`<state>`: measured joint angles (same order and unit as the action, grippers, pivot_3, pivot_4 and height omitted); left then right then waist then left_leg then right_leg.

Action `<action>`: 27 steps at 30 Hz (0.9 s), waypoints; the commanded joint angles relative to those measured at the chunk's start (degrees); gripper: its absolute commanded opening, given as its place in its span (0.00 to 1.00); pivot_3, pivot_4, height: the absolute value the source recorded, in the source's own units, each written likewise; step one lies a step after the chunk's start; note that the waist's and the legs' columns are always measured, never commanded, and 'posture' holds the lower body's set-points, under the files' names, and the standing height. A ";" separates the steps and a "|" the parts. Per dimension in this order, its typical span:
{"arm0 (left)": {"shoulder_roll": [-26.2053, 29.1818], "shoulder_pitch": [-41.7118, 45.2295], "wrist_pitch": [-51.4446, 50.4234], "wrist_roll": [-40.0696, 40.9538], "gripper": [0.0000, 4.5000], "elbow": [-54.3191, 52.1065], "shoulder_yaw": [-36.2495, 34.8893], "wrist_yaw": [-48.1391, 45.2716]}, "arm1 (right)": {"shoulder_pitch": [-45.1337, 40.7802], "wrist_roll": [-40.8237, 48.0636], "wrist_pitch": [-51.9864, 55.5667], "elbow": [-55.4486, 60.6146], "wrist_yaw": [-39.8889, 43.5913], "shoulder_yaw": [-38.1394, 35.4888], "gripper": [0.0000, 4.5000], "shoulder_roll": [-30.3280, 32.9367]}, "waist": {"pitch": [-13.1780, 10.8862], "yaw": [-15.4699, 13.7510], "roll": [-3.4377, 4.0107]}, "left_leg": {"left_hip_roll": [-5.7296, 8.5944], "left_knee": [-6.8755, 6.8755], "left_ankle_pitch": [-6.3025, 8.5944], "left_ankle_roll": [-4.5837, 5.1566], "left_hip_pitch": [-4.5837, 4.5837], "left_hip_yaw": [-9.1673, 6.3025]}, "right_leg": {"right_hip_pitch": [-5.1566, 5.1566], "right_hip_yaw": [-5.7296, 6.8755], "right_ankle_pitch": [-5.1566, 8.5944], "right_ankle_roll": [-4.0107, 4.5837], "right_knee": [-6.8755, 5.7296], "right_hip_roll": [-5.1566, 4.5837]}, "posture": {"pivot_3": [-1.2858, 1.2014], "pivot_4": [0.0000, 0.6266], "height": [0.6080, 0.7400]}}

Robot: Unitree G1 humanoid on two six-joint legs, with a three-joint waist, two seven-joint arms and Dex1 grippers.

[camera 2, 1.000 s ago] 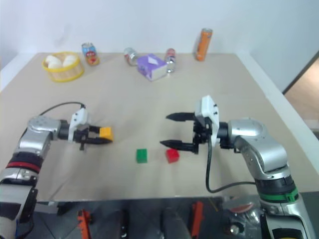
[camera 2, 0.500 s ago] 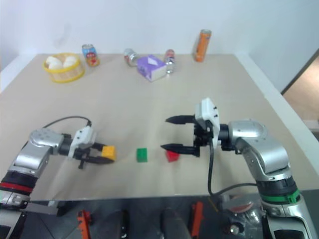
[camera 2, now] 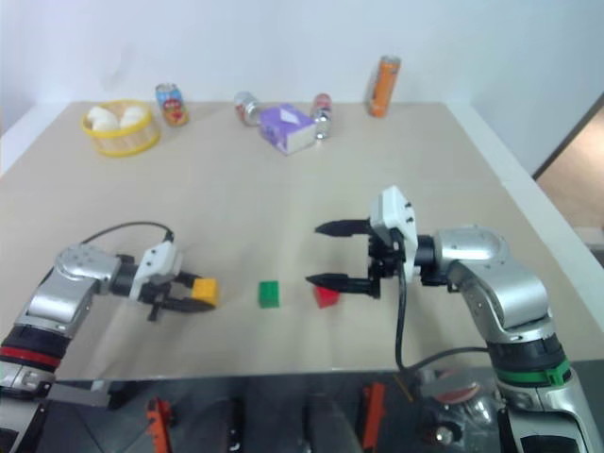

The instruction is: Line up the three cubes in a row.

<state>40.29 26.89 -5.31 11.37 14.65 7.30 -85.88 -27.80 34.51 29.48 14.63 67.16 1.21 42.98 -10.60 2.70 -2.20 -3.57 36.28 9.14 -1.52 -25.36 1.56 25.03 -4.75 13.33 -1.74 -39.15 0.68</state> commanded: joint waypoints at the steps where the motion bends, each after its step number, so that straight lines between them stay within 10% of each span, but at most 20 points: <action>1: 0.61 -0.14 0.49 0.27 0.75 -0.22 0.55 -0.24 | -0.95 0.23 -0.25 1.25 -0.10 -1.37 1.00 0.66 | 0.00 -0.08 0.01 | 0.00 0.00 0.00 0.00 0.01 0.00 | -0.01 0.00 0.00 0.00 0.00 0.00 | 0.52 0.24 1.00; 5: 0.57 0.30 0.50 0.70 0.99 -0.13 0.69 -0.37 | -1.13 0.25 -0.24 1.12 -0.12 -1.32 1.00 0.51 | 0.01 -0.19 0.02 | 0.01 0.02 -0.07 0.10 0.03 0.02 | -0.10 0.02 0.00 0.00 0.00 -0.06 | 0.52 0.24 1.00; 10: 1.13 0.26 -2.34 3.07 0.99 -3.22 -0.36 -0.11 | -0.94 0.69 -0.15 1.04 0.08 -1.71 1.00 0.56 | 0.01 -0.09 0.01 | 0.02 0.06 -0.15 0.18 0.07 0.05 | -0.12 -0.02 -0.09 0.11 0.01 -0.08 | 0.52 0.24 1.00; 18: 2.41 5.58 -33.52 25.23 0.99 -19.61 -15.26 12.53 | 0.78 8.16 4.35 2.85 -2.82 -8.28 1.00 0.02 | -0.01 -0.02 0.00 | -0.08 0.01 -0.16 0.19 -0.05 0.02 | -0.01 0.04 -0.09 0.05 0.01 0.00 | 0.52 0.24 1.00; 27: 3.91 -2.75 -31.62 20.57 0.99 -20.95 -31.86 34.61 | 5.87 1.49 0.64 -4.60 -15.88 -15.29 1.00 -1.72 | -0.01 0.11 0.00 | -0.03 -0.48 -0.12 0.17 0.23 0.02 | -0.07 0.00 -0.04 -0.16 0.03 0.03 | 0.52 0.24 1.00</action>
<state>42.89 24.19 -38.55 32.45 -5.38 -21.12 -53.43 -21.98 37.01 31.93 9.92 52.53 -11.85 41.31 -10.61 2.80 -2.20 -3.61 35.78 9.02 -1.35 -25.13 1.58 24.98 -4.75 13.29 -1.89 -39.12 0.72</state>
